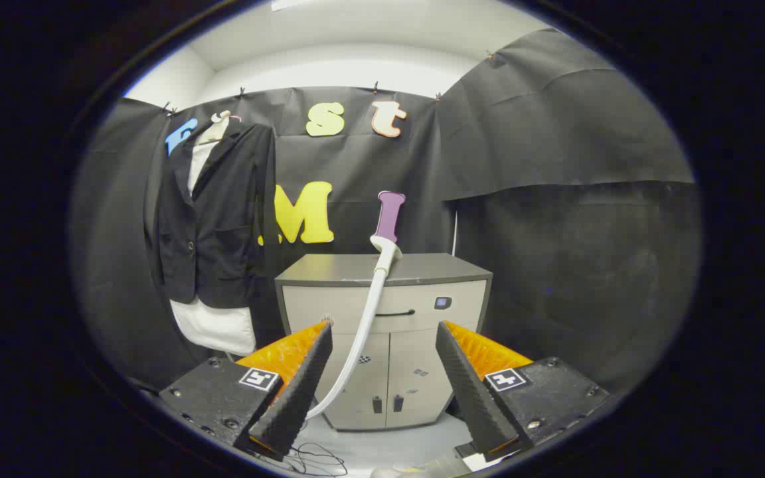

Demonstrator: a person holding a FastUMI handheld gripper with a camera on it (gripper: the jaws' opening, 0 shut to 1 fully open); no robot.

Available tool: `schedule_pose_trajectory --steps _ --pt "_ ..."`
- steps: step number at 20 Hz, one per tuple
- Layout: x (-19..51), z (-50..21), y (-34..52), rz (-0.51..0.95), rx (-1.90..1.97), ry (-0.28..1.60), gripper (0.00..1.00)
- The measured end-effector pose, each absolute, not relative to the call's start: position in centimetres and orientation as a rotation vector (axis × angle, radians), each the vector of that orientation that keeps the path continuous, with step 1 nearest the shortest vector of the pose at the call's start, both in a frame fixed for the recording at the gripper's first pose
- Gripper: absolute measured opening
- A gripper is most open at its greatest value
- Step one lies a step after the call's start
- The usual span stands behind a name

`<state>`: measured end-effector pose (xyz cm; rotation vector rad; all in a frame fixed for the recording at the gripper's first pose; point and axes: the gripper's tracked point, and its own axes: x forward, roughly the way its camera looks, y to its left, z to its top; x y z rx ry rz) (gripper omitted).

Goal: Iron the clothes twice with a garment steamer, once on the left side and once on the right side.

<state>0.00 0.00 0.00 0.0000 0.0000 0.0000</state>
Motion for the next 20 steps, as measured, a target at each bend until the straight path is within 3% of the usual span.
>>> schedule_pose_trajectory --steps 20 --pt "6.1 3.1 -0.3 0.001 -0.007 0.023 0.98"
